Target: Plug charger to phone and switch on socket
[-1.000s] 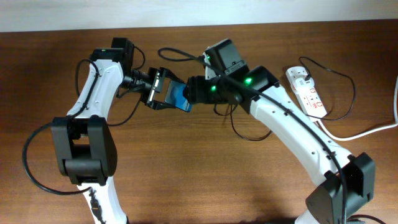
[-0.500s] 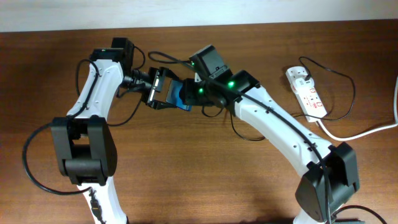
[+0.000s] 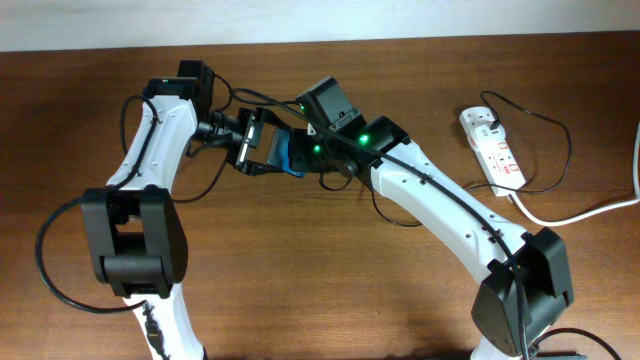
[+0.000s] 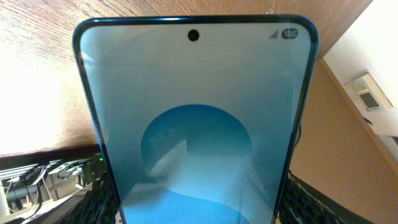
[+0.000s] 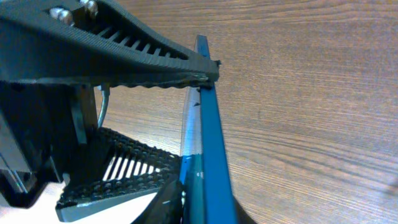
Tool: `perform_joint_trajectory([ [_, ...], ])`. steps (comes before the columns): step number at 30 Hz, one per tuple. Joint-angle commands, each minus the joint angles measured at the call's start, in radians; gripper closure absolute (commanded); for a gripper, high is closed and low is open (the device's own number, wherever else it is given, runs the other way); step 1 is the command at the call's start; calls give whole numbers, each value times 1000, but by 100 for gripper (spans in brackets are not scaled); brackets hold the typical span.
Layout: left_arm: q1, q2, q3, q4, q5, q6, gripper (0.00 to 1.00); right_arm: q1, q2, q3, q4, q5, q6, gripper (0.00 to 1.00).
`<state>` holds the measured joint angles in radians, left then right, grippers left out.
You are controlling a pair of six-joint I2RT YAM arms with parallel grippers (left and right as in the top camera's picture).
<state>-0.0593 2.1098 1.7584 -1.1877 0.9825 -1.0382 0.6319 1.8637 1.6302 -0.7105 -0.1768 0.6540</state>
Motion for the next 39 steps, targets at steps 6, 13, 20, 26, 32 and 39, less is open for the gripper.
perform_joint_trajectory([
  [6,-3,3,22,-2,50,-9,100,6,10,-5,8,6,-9,96],
  [13,-3,3,22,-2,49,-9,94,3,10,-4,8,6,-9,96],
  [20,-3,3,22,-2,49,-8,60,2,10,-3,8,5,-9,96],
  [26,-2,3,22,-2,-25,12,27,-52,-9,-3,-6,-1,-9,96],
  [32,53,3,22,48,-116,291,26,-161,-38,-3,-20,-211,-142,96],
  [39,121,3,22,51,-116,723,14,-335,-40,-3,-36,-790,-408,96],
])
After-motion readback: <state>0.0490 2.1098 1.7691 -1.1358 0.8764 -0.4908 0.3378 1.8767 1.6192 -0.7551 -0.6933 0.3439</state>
